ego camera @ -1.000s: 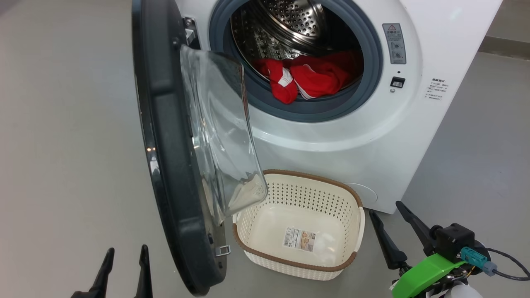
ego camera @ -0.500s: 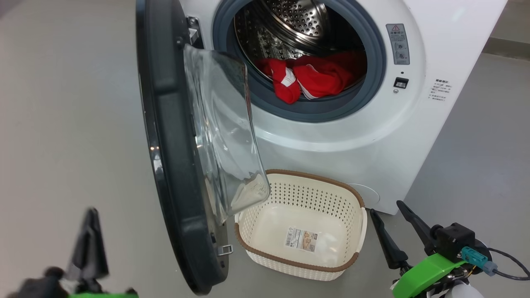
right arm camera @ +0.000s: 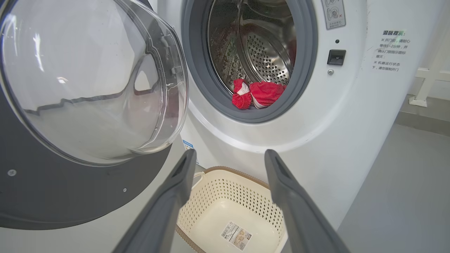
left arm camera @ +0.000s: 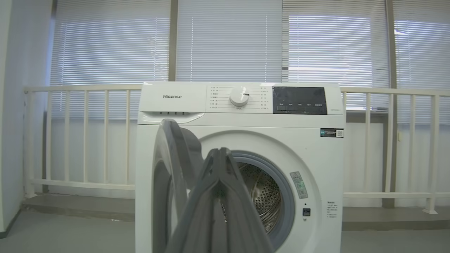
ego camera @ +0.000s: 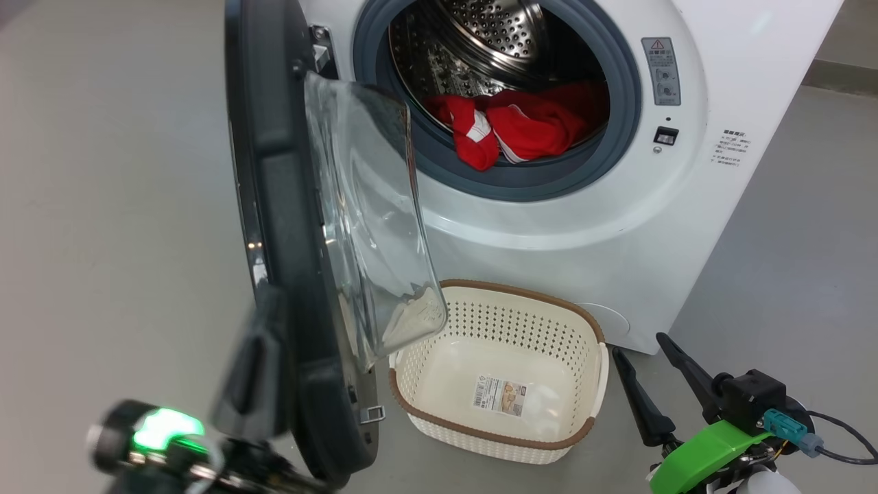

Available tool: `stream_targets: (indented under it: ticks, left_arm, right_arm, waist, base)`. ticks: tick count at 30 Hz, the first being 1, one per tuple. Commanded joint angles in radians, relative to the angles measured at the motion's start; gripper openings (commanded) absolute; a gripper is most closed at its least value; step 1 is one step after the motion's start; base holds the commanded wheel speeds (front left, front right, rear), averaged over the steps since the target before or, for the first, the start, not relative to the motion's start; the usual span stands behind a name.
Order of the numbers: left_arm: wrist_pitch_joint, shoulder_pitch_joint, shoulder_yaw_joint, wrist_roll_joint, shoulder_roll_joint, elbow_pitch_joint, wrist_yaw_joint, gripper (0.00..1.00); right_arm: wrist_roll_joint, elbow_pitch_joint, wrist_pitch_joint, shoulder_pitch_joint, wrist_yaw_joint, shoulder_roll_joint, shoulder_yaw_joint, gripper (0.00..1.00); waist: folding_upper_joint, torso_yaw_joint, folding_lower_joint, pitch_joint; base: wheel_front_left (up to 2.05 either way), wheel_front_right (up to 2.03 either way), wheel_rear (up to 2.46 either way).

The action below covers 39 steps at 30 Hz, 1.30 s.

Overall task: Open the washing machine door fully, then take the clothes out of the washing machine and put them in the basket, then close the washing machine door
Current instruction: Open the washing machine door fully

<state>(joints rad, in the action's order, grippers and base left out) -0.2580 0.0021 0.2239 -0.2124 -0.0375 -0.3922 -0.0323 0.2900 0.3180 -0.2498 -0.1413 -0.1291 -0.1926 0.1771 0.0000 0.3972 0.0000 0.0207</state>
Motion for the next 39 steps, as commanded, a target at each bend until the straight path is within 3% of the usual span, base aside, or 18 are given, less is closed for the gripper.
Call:
stream_targets:
  ticks: [1, 6, 12, 24, 39]
  left_arm:
    - [-0.004, -0.002, 0.007, 0.006, -0.013, -0.026, -0.011, 0.0]
    - [0.015, 0.03, 0.134, -0.032, -0.013, 0.03, -0.034, 0.0]
    - [0.062, 0.059, 0.193, -0.111, -0.014, 0.146, -0.051, 0.0]
    - [0.073, 0.043, 0.145, -0.165, -0.021, 0.335, -0.015, 0.0]
    - [0.052, 0.074, 0.004, -0.192, -0.071, 0.332, 0.077, 0.0]
  right_arm:
    - [-0.013, -0.022, -0.012, -0.014, -0.002, -0.008, 0.02, 1.0]
    - [-0.013, -0.017, -0.012, -0.015, -0.002, -0.008, 0.024, 1.0]
    - [-0.018, -0.016, -0.012, -0.024, -0.002, -0.01, 0.021, 1.0]
    - [-0.019, -0.016, -0.012, -0.029, -0.002, -0.009, 0.03, 1.0]
    - [-0.027, -0.027, -0.012, -0.037, -0.002, -0.006, 0.034, 1.0]
  waist:
    - [0.0, -0.001, 0.0, -0.001]
    - [0.0, -0.004, 0.0, -0.003]
    - [0.0, -0.003, 0.0, -0.002]
    - [0.0, -0.006, 0.0, -0.008]
    - [0.0, -0.002, 0.0, 0.01]
  base:
    - [0.0, 0.0, 0.0]
    - [0.0, 0.0, 0.0]
    - [0.0, 0.0, 0.0]
    - [0.0, 0.0, 0.0]
    - [0.0, 0.0, 0.0]
